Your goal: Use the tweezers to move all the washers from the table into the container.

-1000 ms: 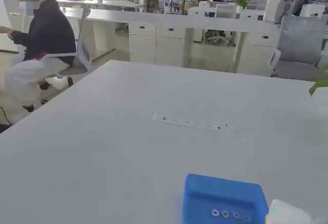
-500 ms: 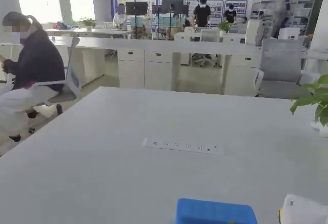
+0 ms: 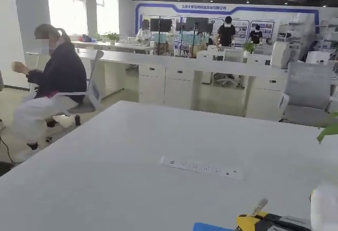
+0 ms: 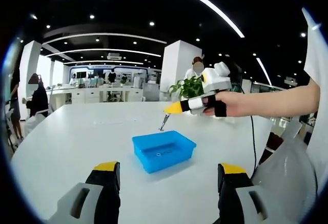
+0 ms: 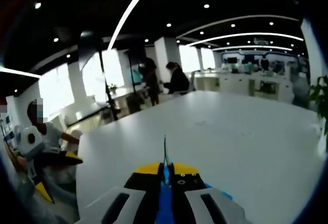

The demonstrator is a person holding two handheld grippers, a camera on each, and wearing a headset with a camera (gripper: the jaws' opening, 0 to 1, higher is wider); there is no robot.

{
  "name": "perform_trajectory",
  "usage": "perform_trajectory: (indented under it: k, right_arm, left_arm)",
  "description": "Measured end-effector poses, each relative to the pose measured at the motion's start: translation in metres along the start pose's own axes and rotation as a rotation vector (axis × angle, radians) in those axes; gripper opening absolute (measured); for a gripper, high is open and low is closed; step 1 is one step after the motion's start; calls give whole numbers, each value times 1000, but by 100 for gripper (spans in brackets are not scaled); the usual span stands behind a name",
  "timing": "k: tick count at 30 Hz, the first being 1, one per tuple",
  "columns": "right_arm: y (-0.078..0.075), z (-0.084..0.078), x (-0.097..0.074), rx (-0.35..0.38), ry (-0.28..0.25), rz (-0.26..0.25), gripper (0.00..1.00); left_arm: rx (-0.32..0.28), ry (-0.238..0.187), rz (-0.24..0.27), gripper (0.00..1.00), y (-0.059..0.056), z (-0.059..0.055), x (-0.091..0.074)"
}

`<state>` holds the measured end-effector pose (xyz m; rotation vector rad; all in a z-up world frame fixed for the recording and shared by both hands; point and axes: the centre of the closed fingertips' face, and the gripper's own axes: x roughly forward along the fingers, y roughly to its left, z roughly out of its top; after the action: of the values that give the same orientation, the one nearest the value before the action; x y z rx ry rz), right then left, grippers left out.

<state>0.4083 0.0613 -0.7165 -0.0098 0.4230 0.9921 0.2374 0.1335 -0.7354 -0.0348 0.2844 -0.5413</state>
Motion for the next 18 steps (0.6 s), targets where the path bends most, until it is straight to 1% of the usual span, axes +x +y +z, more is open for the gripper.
perform_trajectory:
  k: [3,4,5,6,7,9,12,17,18]
  right_arm:
    - [-6,0,13,18,5,-6,3]
    - [-9,-2,18,10,17,-13,3]
    - [-10,-3,19,2,24,-16,3]
    - [-12,-7,25,-25,51,-24,3]
    - [-13,-9,28,-28,61,-23,3]
    - [-10,-10,33,-19,59,-17,3]
    - [-10,-15,39,-3,69,-15,3]
    - [-5,-30,46,-13,119,-5,3]
    - [-7,-33,48,-14,126,-3,3]
  left_arm:
    - [11,0,-14,79,-4,0,0]
    - [15,1,-16,79,-4,0,1]
    - [15,1,-17,79,-4,1,1]
    - [14,0,-17,79,-4,1,1]
    - [11,-2,-16,79,-3,1,1]
    - [1,-4,-14,79,-2,1,0]
    - [-12,-7,-14,78,-2,1,0]
    - [-36,-8,-9,78,1,1,-1]
    - [-39,-9,-7,78,2,1,-1]
